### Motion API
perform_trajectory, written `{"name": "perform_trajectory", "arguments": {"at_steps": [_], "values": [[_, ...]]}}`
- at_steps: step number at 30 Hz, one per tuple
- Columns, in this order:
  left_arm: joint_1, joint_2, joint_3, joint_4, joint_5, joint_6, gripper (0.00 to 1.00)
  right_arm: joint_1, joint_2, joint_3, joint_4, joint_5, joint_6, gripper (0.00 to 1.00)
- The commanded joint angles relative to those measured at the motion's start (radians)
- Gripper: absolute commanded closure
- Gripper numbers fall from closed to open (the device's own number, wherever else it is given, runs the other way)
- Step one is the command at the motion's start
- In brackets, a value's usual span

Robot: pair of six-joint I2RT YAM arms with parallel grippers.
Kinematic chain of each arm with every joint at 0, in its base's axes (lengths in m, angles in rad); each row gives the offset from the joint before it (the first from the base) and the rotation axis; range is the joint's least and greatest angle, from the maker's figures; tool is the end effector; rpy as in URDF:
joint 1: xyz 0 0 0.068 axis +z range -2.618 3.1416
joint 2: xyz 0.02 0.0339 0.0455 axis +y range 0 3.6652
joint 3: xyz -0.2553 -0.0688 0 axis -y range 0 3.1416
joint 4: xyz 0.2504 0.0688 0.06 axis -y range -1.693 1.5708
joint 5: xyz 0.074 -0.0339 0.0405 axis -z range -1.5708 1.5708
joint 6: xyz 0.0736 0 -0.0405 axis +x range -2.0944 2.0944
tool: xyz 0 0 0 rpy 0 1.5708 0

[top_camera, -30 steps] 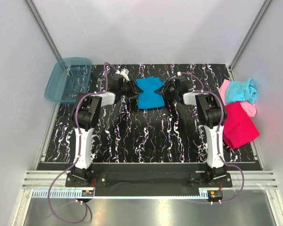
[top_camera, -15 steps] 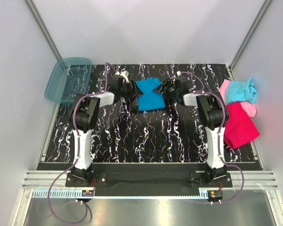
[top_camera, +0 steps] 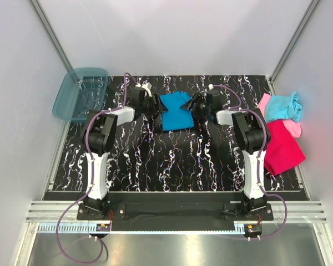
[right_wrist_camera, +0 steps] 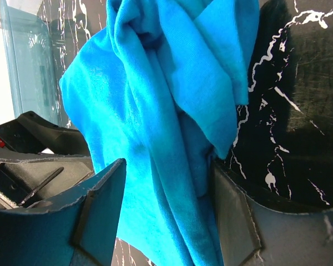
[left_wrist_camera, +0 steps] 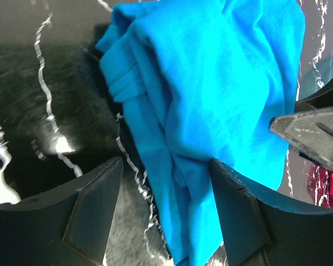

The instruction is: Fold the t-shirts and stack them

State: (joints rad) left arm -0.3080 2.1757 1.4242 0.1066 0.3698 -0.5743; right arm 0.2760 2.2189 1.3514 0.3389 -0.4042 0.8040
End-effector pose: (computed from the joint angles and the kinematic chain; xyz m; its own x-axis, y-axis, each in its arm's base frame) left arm 0.4713 -0.1779 0.1106 -0.7840 -0.2821 -0.5529 0.1572 0.7715 -0.6165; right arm 0.4772 0.1652 0.0934 -0.7524 0.4750 -0.4563 -0.0511 0.6485 0.7595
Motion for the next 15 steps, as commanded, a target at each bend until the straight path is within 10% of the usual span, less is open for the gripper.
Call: {"name": "perform_trajectory", "arguments": {"at_steps": [1, 10, 15], "values": [[-0.016, 0.038, 0.047, 0.010, 0.003, -0.007, 0.29, 0.005, 0.007, 0.006, -0.058, 0.021, -0.019, 0.33], [-0.028, 0.073, 0.076, 0.021, 0.020, -0.024, 0.38, 0.031, 0.085, 0.078, -0.067, 0.010, -0.002, 0.36], [-0.028, 0.075, 0.061, 0.027, 0.023, -0.024, 0.98, 0.032, 0.107, 0.089, -0.066, 0.002, -0.002, 0.91]]}}
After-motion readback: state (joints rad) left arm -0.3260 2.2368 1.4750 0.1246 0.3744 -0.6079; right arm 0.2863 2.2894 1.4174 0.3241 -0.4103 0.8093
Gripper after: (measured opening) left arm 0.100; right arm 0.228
